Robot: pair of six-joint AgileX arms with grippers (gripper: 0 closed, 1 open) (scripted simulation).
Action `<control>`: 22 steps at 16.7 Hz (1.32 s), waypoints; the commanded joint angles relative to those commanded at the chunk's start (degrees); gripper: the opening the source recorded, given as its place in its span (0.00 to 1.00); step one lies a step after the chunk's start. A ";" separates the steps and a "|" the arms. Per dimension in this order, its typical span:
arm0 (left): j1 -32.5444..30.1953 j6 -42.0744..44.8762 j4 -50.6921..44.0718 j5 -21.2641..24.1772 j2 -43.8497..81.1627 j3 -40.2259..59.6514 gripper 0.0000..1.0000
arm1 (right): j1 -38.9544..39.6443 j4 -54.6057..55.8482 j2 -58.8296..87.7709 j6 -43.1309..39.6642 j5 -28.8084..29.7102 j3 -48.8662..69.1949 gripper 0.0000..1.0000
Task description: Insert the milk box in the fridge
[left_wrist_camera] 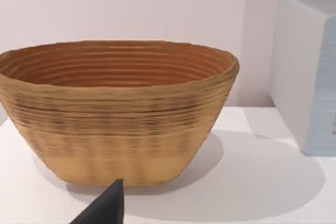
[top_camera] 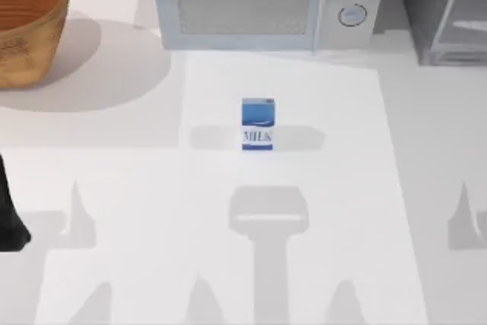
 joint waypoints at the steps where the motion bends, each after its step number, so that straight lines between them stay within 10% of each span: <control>1: 0.00 0.00 0.00 0.00 0.00 0.00 1.00 | 0.00 0.00 0.00 0.00 0.00 0.00 1.00; 9: 0.00 0.00 0.00 0.00 0.00 0.00 1.00 | 9.84 7.54 16.35 3.45 9.86 10.10 1.00; 22: 0.00 0.00 0.00 0.00 0.00 0.00 1.00 | 43.14 44.97 95.87 12.63 41.03 46.83 1.00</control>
